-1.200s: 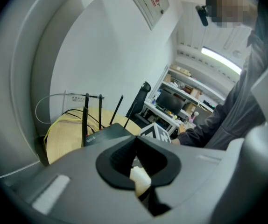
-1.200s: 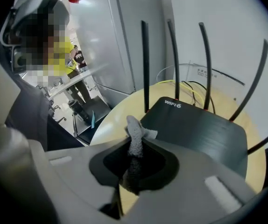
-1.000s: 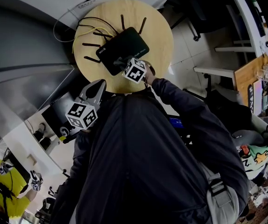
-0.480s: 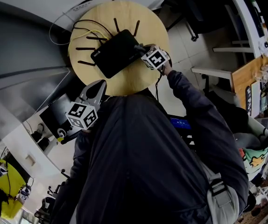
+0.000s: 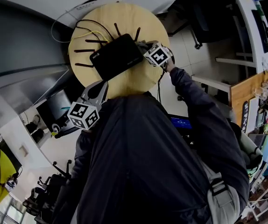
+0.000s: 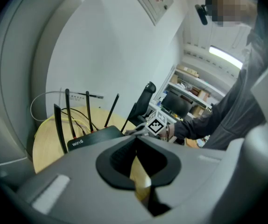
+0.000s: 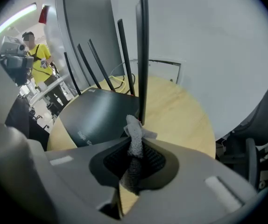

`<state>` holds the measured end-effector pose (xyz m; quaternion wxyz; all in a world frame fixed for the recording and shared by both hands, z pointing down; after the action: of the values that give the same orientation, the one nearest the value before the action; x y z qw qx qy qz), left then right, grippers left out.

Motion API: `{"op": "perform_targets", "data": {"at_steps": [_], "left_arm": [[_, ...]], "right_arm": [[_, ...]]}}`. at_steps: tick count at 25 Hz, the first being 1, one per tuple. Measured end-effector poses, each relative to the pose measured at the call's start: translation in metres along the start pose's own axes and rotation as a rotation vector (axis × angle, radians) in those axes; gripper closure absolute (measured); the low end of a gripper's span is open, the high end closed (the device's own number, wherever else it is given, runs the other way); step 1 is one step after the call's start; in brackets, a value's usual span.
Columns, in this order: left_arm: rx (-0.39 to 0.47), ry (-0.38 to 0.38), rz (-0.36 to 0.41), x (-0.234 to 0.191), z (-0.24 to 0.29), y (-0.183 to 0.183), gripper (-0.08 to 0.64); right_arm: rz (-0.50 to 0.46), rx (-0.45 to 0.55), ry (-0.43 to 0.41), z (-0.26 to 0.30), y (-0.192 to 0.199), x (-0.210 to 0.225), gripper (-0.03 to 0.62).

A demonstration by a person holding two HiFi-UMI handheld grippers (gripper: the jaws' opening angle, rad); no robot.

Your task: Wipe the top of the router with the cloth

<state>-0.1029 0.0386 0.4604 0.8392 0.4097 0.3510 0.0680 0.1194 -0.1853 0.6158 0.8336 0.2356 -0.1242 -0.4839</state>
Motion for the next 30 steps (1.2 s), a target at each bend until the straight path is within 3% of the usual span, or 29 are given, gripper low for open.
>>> {"op": "perform_targets", "data": {"at_steps": [10,16,22,27,30], "left_arm": [[0.017,-0.066,-0.040,0.011,0.003,0.005,0.560],[0.013,-0.052,-0.035,0.013,0.004,0.008,0.560],[-0.010,-0.017,-0.013,0.015,0.003,0.009,0.560],[-0.032,0.022,0.023,0.013,-0.003,0.009,0.560],[-0.043,0.055,0.049,0.007,-0.008,0.007,0.560]], "right_arm": [[-0.252,-0.045,-0.130,0.026,0.001,-0.009,0.561],[-0.417,-0.066,-0.183,0.009,0.036,-0.031,0.561],[-0.337,-0.056,-0.160,-0.001,0.052,-0.044,0.561],[-0.050,-0.013,-0.038,-0.020,0.049,-0.036,0.561],[0.030,0.074,-0.027,-0.050,0.037,-0.051,0.561]]}}
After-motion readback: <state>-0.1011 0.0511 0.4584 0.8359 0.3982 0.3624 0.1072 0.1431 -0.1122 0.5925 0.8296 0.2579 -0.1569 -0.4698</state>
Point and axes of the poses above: the fingertips, and each gripper's own axes: z forward along the fingers, x to its right, y out of its underside, the point moved 8 cm from there along -z, backward along the fingers, and after that the axes turned 7 degrees about y, right-handed, at the moved point
